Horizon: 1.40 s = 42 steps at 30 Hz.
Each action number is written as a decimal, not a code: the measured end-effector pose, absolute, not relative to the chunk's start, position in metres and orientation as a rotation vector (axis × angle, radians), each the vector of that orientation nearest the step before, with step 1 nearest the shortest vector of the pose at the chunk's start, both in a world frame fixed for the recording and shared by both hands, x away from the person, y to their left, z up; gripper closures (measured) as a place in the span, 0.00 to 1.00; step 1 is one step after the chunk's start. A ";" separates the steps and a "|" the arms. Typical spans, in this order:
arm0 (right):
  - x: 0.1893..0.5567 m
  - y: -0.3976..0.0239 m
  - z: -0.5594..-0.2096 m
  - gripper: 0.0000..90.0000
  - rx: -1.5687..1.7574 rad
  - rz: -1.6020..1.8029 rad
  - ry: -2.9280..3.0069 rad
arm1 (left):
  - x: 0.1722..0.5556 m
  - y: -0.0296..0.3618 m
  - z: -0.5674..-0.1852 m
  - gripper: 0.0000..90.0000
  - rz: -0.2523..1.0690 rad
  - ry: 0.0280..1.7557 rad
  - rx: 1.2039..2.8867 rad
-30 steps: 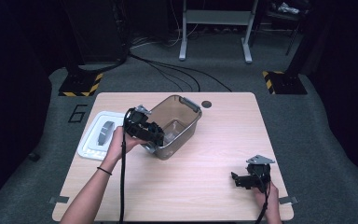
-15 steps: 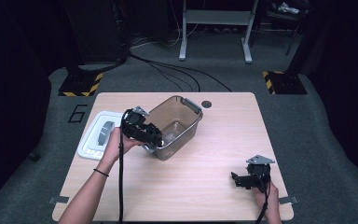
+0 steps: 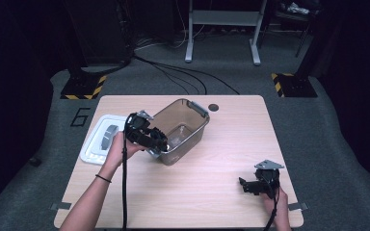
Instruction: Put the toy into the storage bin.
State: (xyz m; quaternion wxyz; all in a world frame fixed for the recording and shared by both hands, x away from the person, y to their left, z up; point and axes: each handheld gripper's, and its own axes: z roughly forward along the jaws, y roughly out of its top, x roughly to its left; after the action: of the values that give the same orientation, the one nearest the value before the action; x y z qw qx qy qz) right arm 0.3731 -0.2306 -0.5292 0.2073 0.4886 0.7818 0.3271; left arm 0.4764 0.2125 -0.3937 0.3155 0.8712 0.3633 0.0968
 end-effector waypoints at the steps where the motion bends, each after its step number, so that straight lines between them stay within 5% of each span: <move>1: 0.373 -0.231 -0.529 0.00 1.361 0.911 2.177 | 0.476 0.212 -0.394 0.27 0.255 0.955 2.295; 42: 0.373 -0.230 -0.529 0.00 1.362 0.914 2.177 | 0.462 0.232 -0.383 0.12 0.280 0.940 2.208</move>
State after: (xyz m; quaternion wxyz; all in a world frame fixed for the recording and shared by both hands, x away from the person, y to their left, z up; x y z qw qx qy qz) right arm 0.3731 -0.2304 -0.5292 0.2066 0.4889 0.7815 0.3280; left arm 0.4625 0.2322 -0.3832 0.3547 0.8545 0.3637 0.1085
